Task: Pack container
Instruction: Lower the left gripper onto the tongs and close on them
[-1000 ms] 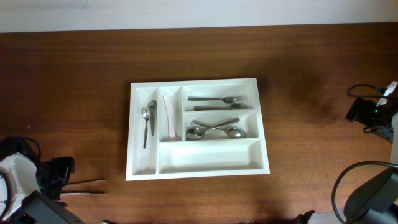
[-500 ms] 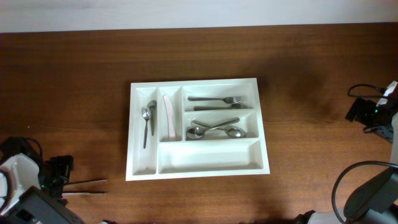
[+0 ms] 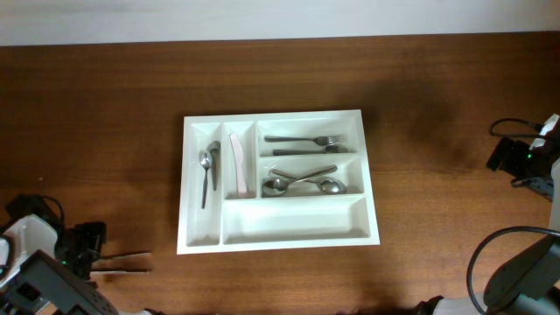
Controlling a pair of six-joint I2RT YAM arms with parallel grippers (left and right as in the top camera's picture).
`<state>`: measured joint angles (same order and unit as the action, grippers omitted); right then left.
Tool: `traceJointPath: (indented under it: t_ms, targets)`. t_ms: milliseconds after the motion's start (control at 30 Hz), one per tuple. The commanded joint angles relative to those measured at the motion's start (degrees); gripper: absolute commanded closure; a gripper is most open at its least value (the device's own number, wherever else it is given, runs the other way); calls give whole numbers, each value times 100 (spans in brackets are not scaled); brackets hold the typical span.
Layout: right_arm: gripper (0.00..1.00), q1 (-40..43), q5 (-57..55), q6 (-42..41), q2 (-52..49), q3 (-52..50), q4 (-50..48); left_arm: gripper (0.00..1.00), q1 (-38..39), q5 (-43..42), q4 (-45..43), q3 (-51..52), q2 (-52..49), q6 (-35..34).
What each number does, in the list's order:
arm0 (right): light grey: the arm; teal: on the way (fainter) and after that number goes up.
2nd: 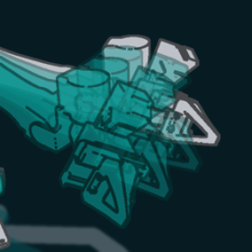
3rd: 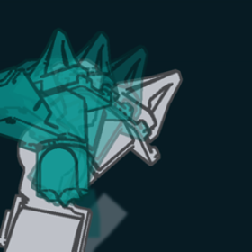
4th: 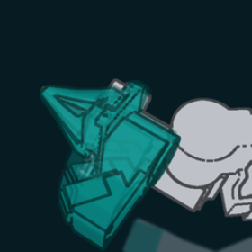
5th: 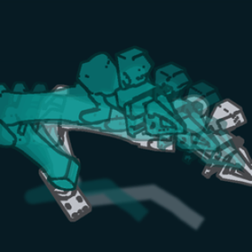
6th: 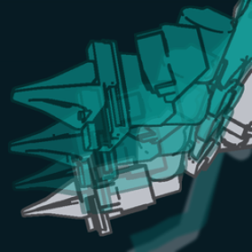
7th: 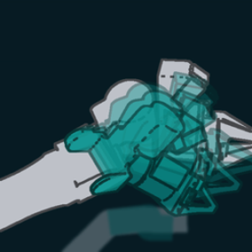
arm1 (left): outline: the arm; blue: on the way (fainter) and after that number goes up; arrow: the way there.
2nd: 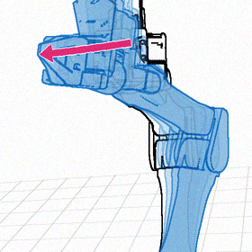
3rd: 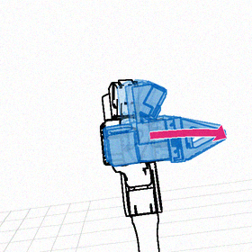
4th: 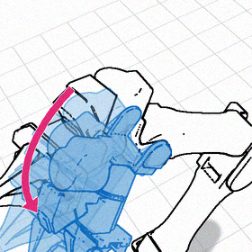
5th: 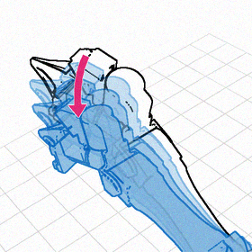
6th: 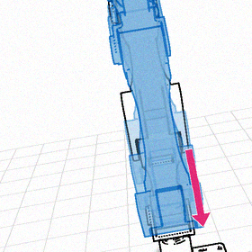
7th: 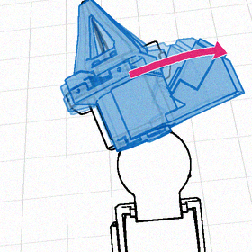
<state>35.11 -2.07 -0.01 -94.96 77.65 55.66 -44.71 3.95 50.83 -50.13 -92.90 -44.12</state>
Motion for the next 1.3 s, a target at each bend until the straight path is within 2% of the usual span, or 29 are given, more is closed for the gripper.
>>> traceJointPath:
  t_ms: [0, 567, 1267]
  targets:
    - [1, 15, -4, -44, -31, 2, -2, 1, -26, 83, -164, 271, -74, 136]
    - [1, 15, -4, -42, -31, 2, -2, 1, -24, -149, -964, 713, -74, 516]
    - [1, 15, -4, -44, -31, 2, -2, 1, -24, -313, -1012, 933, -74, 511]
